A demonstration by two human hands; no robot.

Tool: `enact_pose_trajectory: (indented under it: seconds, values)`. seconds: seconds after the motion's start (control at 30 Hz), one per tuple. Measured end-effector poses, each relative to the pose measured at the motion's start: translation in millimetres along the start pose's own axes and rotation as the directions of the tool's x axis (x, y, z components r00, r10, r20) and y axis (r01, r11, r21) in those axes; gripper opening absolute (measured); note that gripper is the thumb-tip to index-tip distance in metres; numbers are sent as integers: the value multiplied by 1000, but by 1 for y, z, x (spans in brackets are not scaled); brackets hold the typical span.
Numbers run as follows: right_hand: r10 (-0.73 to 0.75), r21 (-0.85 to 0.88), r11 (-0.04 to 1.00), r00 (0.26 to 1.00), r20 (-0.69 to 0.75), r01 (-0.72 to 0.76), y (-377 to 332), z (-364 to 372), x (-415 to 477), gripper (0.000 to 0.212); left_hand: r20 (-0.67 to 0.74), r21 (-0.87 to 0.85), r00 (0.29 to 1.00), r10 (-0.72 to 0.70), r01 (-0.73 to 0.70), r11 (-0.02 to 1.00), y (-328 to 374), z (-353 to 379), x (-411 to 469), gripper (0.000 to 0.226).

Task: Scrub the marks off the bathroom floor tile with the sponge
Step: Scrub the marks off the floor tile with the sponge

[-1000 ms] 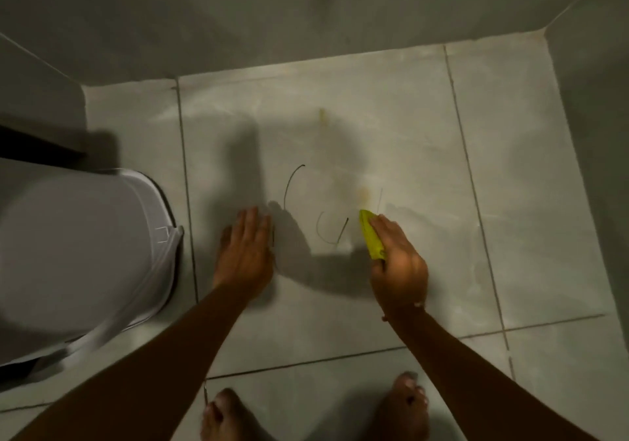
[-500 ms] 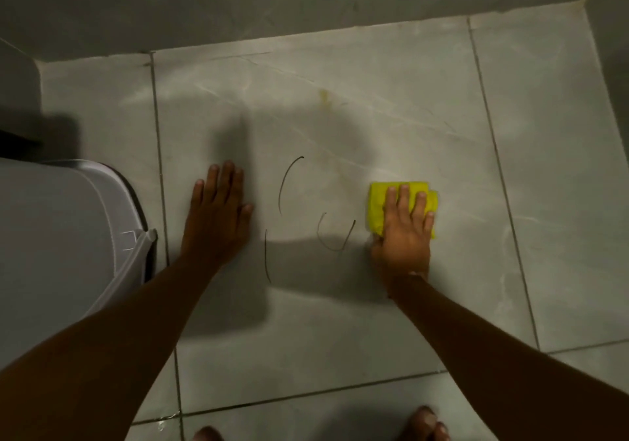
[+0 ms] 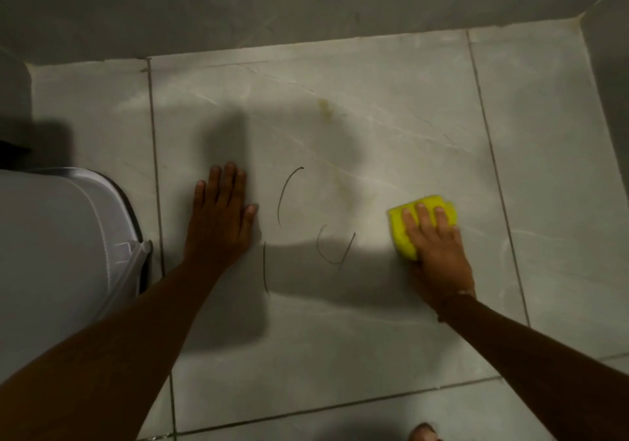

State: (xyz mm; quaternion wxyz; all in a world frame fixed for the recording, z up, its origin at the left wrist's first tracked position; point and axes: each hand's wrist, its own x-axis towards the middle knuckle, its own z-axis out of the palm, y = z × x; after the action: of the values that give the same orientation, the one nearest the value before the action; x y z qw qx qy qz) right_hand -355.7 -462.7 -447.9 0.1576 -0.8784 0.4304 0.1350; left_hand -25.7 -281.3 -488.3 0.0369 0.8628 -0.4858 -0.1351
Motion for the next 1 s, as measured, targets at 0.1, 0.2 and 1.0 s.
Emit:
enact_pose_trajectory:
  seconds: [0.1,0.2,1.0]
  values:
    - [360,188,919,932,-38,-347,-36,-9,58,89,-33,35,999,21,-20,999,-3,6,0,66]
    - [69,82,995,995,-74,-63,-64,-4,67,92,-51,51,998,42,-39,998,-8,9,2,65]
    - [-72,105,992,997,-42,76,-41,-35,130,84,-77,92,995,60,-52,994,-11,15,2,65]
